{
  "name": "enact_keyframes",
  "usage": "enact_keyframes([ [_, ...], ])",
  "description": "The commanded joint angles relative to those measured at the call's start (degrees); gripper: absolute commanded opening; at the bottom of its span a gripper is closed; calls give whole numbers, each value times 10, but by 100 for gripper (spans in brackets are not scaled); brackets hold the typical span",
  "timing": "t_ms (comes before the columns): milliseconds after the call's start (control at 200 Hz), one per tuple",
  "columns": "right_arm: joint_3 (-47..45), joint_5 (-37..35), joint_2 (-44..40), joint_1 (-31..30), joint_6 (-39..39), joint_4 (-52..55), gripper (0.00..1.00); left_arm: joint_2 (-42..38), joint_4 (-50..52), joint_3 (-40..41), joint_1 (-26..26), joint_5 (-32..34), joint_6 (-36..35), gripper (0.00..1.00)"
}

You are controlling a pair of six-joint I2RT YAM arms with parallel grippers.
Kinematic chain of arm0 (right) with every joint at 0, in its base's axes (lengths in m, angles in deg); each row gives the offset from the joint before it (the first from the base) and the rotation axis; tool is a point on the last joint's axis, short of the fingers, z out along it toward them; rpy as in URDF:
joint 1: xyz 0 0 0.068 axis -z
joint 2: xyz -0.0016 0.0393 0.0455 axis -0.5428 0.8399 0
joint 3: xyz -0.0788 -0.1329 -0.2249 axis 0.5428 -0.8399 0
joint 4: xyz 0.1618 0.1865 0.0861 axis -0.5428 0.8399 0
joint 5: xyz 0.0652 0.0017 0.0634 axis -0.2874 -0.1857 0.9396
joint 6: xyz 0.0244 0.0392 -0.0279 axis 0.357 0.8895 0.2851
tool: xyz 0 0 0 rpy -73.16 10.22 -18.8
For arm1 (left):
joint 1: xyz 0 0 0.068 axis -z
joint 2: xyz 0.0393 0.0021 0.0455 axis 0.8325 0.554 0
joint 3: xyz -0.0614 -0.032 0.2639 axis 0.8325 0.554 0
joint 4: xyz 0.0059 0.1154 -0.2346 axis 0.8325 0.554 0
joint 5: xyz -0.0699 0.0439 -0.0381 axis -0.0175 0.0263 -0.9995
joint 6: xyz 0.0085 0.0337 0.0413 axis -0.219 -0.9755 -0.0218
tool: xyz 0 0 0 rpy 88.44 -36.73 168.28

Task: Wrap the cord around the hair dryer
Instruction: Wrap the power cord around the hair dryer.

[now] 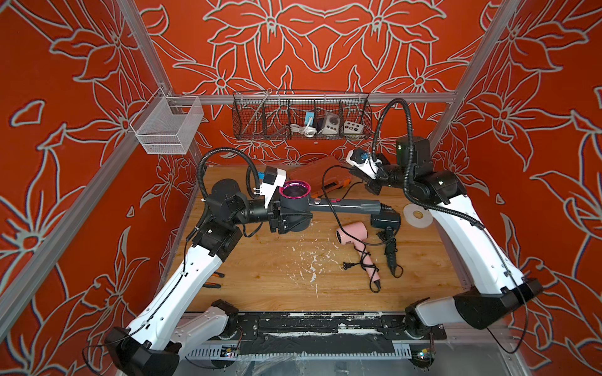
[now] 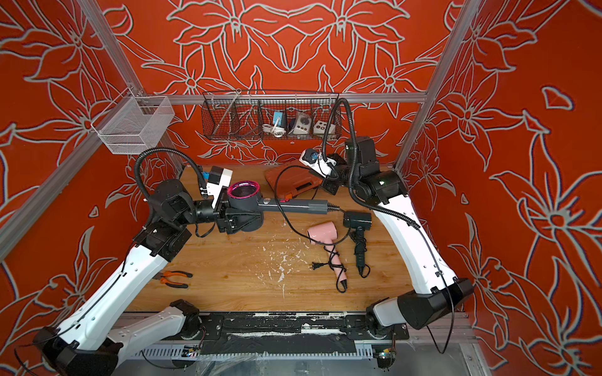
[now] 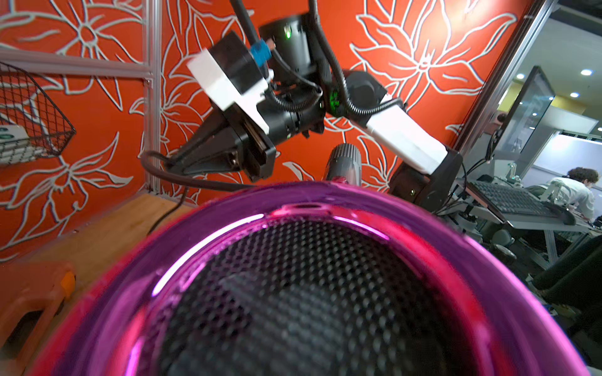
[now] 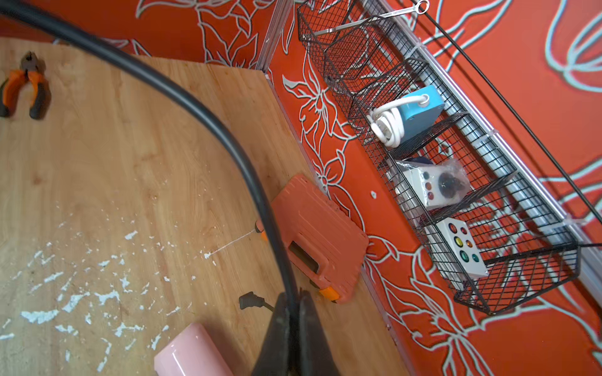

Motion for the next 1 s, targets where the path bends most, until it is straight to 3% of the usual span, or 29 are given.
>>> enact_keyframes([
  [0,-36,89,-31,22,75,-78,0,4,-136,-1,-8,-15,73,0],
  [140,-94,133,-56,38,152,-149,0,18,-186,0,-18,2,108,0],
  [575,-279,160,-109,22,328,-327,0,81,-259,-25,-88,119,181,0],
  [741,-294,124,-126,-33,279,-265,0,106,-290,-33,-113,150,207,0],
  [991,-297,39,-128,-151,192,-162,0,119,-286,-46,-137,197,189,0],
])
